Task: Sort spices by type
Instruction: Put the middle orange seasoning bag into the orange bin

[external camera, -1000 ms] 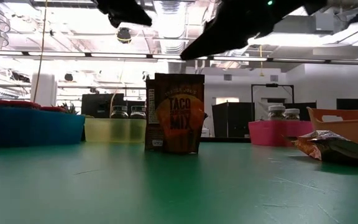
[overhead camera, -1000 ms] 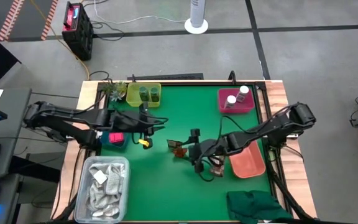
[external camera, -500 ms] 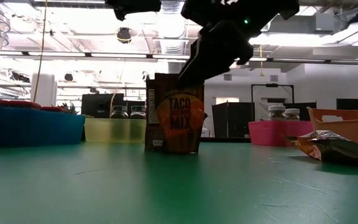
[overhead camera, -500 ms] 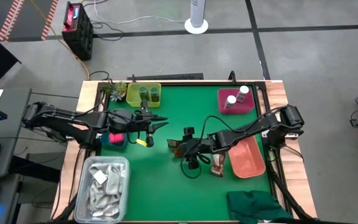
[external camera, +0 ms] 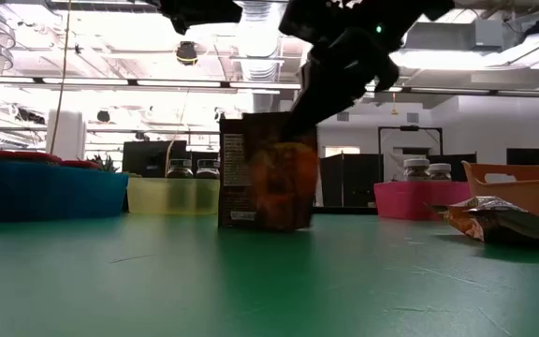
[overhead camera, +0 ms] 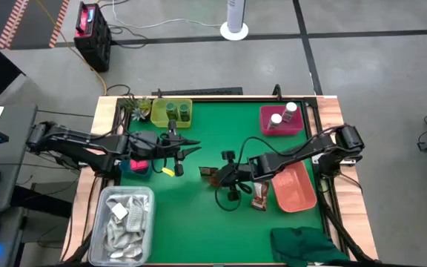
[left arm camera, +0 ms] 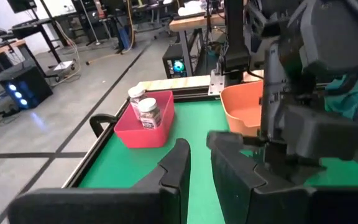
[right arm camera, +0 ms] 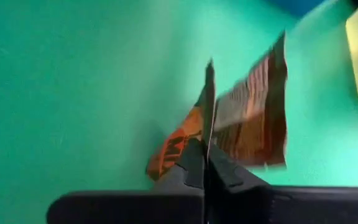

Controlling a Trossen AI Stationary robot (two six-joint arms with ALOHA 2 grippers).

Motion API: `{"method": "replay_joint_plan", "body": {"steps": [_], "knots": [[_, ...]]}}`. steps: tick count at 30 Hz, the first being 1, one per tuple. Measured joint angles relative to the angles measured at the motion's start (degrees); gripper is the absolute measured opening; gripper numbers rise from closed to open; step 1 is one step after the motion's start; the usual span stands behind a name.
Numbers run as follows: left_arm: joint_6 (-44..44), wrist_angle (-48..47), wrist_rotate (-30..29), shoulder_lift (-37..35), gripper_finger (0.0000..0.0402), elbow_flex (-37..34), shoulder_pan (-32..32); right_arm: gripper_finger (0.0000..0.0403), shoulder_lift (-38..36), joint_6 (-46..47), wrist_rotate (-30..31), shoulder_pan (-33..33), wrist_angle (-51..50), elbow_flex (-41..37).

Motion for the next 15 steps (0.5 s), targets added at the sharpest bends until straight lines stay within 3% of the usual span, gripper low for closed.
{"method": "replay_joint_plan", "body": {"steps": [4,9,15], "knots": [[1.0,2.8,-0.1,0.0,0.0056,-1.2,0.0,0.0029,-1.8,2.0,0.0,0.0,-9.9,4.1],[0.7,2.0,-0.3,0.0,0.0056,-1.2,0.0,0.0014,-7.1,5.6,0.0,0.4,-24.8,8.1],[0.5,1.3,-0.4,0.0,0.0056,-1.2,0.0,0.0016,-15.5,20.6,-0.1,0.4,-41.0,7.8]]}}
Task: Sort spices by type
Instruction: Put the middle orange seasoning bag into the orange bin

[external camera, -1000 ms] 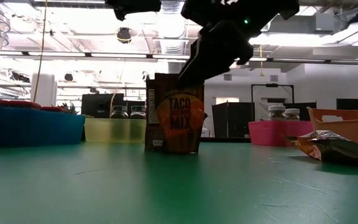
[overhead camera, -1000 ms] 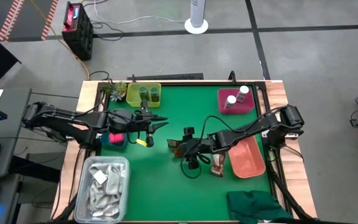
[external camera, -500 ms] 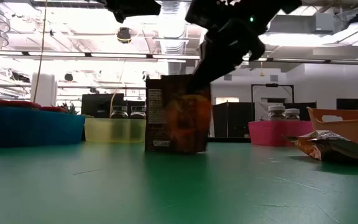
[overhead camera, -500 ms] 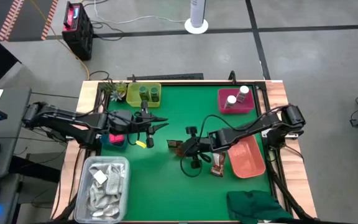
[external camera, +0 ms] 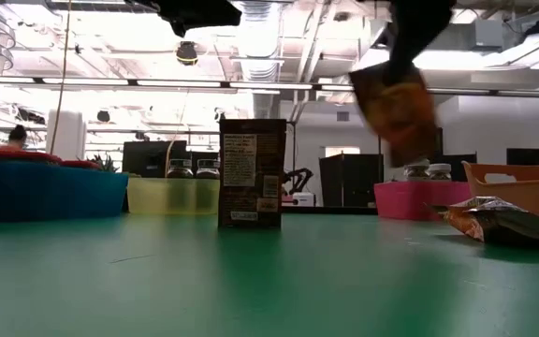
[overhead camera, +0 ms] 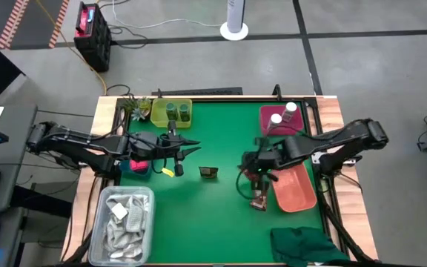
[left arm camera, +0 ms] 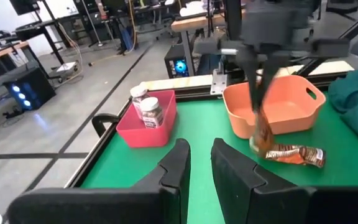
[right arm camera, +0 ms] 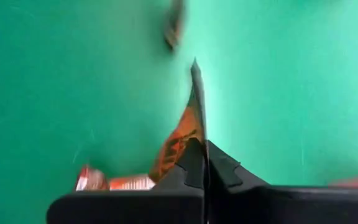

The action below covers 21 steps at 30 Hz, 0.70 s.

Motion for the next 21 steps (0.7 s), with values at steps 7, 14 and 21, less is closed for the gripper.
{"method": "replay_joint_plan", "body": {"steps": [7,14,21], "knots": [[-0.1,0.0,0.0,0.0,0.0056,0.0,0.0,0.0017,-4.6,13.6,0.0,1.1,-10.6,-0.9],[-0.3,-0.5,0.0,0.0,0.0056,0.0,0.0,0.0017,-8.3,19.2,0.1,3.3,-21.6,-0.9],[-0.3,-1.1,0.0,0.0,0.0056,0.0,0.0,0.0018,-11.5,29.4,2.8,6.3,-24.7,-3.5]]}}
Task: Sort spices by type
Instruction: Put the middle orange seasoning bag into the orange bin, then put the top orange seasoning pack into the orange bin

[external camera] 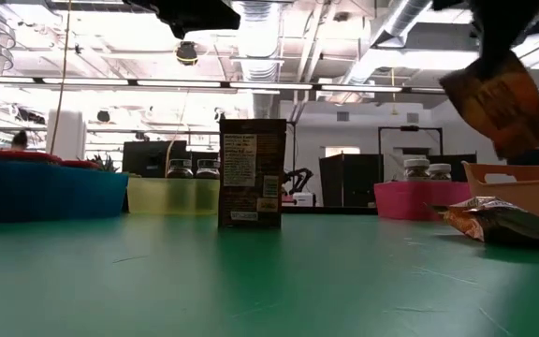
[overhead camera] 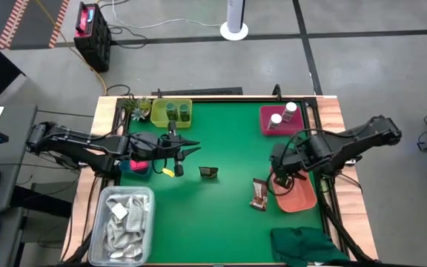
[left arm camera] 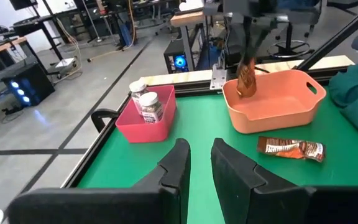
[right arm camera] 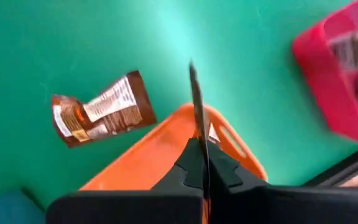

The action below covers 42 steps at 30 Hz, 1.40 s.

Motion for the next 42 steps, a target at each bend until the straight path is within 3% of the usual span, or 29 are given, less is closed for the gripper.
{"method": "replay_joint_plan", "body": {"steps": [7,13,17,30,35,42], "knots": [[0.2,0.0,0.0,0.0,0.0056,0.0,0.0,0.0018,-5.5,11.7,1.9,5.0,3.9,-11.6],[-0.1,-0.3,0.0,0.0,0.0056,0.0,0.0,0.0018,-9.0,20.8,7.8,9.6,8.9,-18.3],[-0.2,-0.8,0.0,0.0,0.0056,0.0,0.0,0.0018,-9.3,24.7,10.6,13.1,10.8,-20.7],[-0.4,-2.0,-1.3,0.0,0.0056,0.0,0.0,0.0054,-9.2,34.8,10.7,22.6,16.2,-27.2],[-0.4,-2.0,-1.5,0.0,0.0056,0.0,0.0,0.0089,-8.7,35.3,10.7,24.3,17.5,-27.4],[-0.4,-2.0,-1.5,0.0,0.0056,0.0,0.0,0.0192,-8.5,35.1,10.1,24.4,18.0,-26.8]]}}
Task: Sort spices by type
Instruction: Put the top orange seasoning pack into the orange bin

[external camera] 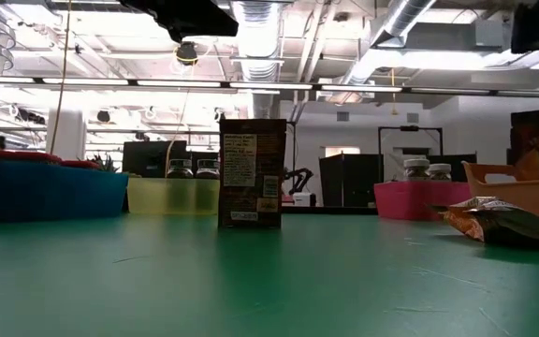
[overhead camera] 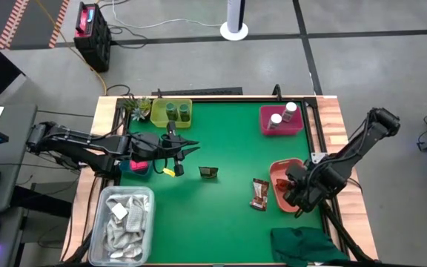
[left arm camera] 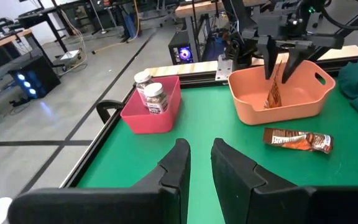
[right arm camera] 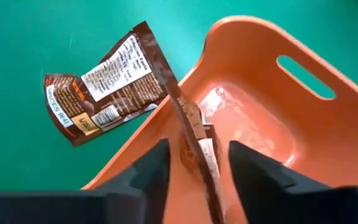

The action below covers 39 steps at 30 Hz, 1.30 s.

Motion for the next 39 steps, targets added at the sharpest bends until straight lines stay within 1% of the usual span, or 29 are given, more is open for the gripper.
{"method": "replay_joint_plan", "body": {"steps": [3,6,12,15,18,21,24,27,32,36,39], "knots": [[0.0,0.0,0.0,0.0,0.0056,0.0,0.0,0.0229,0.0,0.0,0.0,-0.5,-2.3,1.8],[-0.1,0.0,0.0,0.0,0.0056,0.0,0.0,0.0250,0.0,-0.3,-0.3,-1.2,-5.2,4.6],[-1.3,-1.1,0.0,0.0,0.0056,0.0,0.0,0.0255,0.0,-4.2,0.2,-3.8,-10.6,12.1],[-1.4,-3.1,0.0,0.0,0.0056,0.0,0.0,0.0255,0.0,-9.6,2.1,-7.1,-10.1,14.7],[-1.0,-3.1,-0.1,0.0,0.0056,0.0,0.0,0.0256,0.0,-21.0,5.3,-11.6,-2.4,15.1],[-1.2,-2.5,-1.1,0.0,0.0056,0.0,0.0,0.0256,1.3,-34.8,5.7,-17.3,8.3,15.1],[-0.7,-3.3,-2.9,-0.9,0.0056,0.0,-0.1,0.0256,4.5,-47.1,4.1,-22.6,18.1,15.1],[-0.1,-5.5,-3.3,-2.9,0.0056,0.0,-0.1,0.0256,8.8,-56.8,0.3,-27.3,27.0,15.1],[-0.2,-9.1,-3.3,-6.4,0.0056,-0.4,-0.1,0.0256,15.3,-67.9,-6.8,-33.2,39.4,15.1],[1.2,-7.5,-3.7,-8.0,0.0056,-3.7,0.0,0.0256,19.8,-73.6,-11.4,-36.2,46.5,15.1],[3.4,-4.8,-5.6,-9.5,0.0056,-5.9,0.3,0.0256,22.2,-76.2,-15.2,-38.2,51.2,15.1]]}}
